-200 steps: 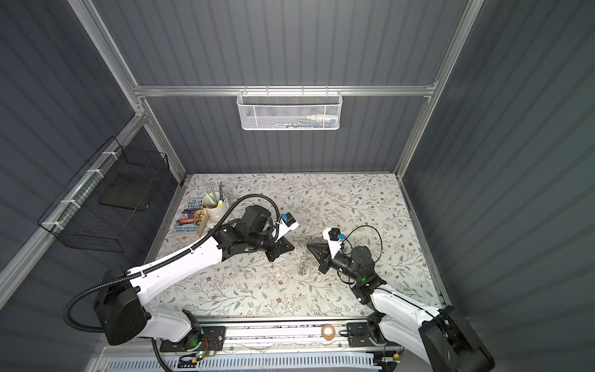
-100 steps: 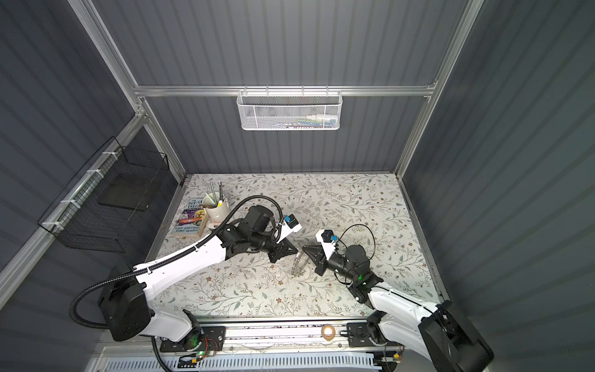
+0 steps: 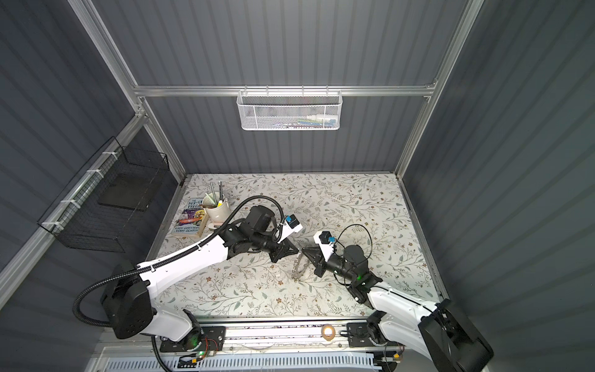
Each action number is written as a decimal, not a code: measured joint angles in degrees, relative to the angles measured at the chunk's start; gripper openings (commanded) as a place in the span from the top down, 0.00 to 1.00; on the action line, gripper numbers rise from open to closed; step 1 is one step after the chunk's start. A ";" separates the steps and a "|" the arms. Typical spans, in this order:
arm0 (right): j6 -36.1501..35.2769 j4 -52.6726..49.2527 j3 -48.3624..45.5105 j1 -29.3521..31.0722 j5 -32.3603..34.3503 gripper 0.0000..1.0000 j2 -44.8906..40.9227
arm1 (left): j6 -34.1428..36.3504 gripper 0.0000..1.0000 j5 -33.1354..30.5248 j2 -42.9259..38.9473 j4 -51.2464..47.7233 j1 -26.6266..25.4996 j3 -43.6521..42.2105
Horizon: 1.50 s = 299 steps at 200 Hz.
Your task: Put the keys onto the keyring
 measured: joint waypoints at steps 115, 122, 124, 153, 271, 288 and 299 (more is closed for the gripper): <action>-0.22 -1.62 0.85 0.35 0.76 1.00 0.52 | -0.46 1.00 -1.07 0.35 -0.11 0.24 -0.44; -0.24 -1.79 0.94 0.44 0.83 1.00 0.61 | -0.46 1.00 -1.20 0.35 -0.11 0.24 -0.44; -0.26 -1.86 0.94 0.44 0.83 1.00 0.63 | -0.44 1.00 -1.25 0.35 -0.11 0.24 -0.44; -0.66 -2.84 1.29 0.57 0.96 1.00 0.85 | -0.44 1.00 -2.05 0.31 -0.09 0.24 -0.44; -1.18 -3.41 2.47 1.49 0.96 1.00 1.88 | -0.44 1.00 -6.05 -0.59 0.15 0.44 -0.96; -1.20 -3.43 2.56 1.49 0.96 1.00 1.88 | -0.46 1.00 -6.25 -0.83 0.20 0.52 -1.03; -1.22 -3.45 2.56 1.51 0.96 1.00 1.88 | -0.46 1.00 -6.38 -0.92 0.22 0.52 -1.09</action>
